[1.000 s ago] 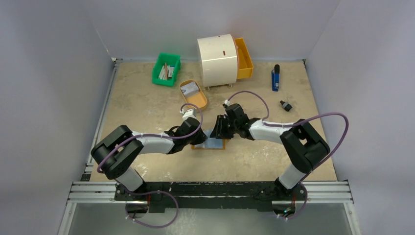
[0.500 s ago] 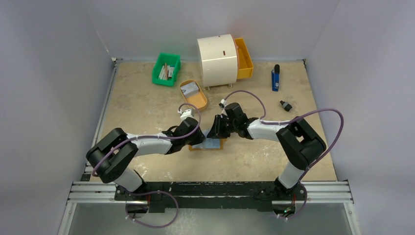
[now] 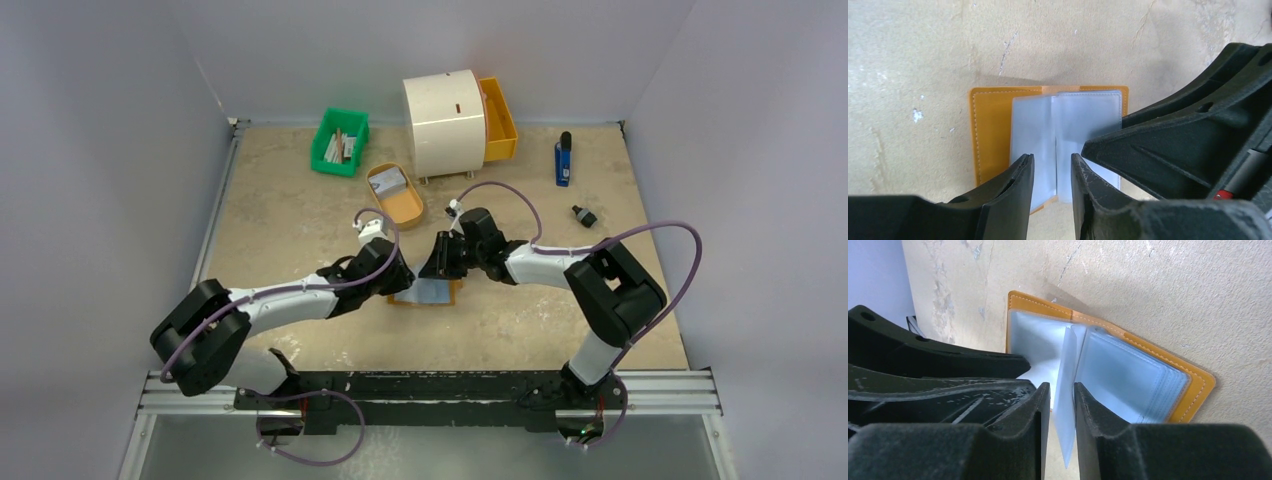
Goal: Put the credit cards into the card holder
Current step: Open the card holder at the center of the board.
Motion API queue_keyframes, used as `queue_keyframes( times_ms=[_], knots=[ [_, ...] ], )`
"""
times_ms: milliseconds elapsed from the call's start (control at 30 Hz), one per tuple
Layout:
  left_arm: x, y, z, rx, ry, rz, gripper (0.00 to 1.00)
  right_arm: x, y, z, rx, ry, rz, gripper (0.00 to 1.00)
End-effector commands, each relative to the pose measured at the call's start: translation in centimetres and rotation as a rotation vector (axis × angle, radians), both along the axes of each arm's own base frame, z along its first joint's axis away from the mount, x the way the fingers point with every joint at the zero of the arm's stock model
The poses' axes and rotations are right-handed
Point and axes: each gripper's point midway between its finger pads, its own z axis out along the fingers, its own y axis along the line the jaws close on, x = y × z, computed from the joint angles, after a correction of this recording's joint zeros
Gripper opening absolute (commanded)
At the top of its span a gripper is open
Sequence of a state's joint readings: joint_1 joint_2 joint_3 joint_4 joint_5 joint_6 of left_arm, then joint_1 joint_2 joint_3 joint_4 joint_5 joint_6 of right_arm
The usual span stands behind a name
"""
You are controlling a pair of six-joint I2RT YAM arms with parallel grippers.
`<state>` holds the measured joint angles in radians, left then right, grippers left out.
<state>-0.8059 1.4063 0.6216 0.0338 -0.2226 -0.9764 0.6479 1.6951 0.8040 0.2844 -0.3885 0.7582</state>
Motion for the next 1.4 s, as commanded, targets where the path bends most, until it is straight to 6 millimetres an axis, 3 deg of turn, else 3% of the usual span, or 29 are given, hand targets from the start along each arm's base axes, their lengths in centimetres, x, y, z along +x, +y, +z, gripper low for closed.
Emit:
queue_keyframes(
  times_ms=[0,267,433,767,900,1133,1233,1367],
  knots=[
    [0.3,1.6,1.4,0.029,-0.041,0.052,0.33,0.4,1.5,2.3,0.057,-0.055,0.038,0.28],
    [0.1,3.7,1.2,0.083,-0.043,0.125,0.34,-0.2,3.2,3.0,0.061,-0.074,0.094,0.36],
    [0.2,5.6,2.8,0.08,-0.096,0.203,0.35,-0.5,4.4,3.4,0.053,-0.084,0.125,0.4],
    [0.3,8.2,5.6,0.084,-0.168,0.309,0.35,0.0,5.3,1.2,0.022,-0.039,0.142,0.41],
    [0.6,7.6,6.8,0.028,-0.201,0.298,0.36,-0.1,5.4,0.6,0.018,-0.026,0.147,0.41],
    [0.5,3.1,6.7,-0.106,-0.188,0.13,0.33,0.1,5.4,-1.0,-0.004,0.038,0.112,0.42],
    [0.5,3.1,6.0,-0.101,-0.181,0.132,0.32,0.0,5.5,-0.8,0.003,0.041,0.108,0.42],
    [0.5,4.0,6.6,-0.099,-0.203,0.164,0.32,-0.5,5.0,1.1,0.013,0.035,0.102,0.43]
  ],
)
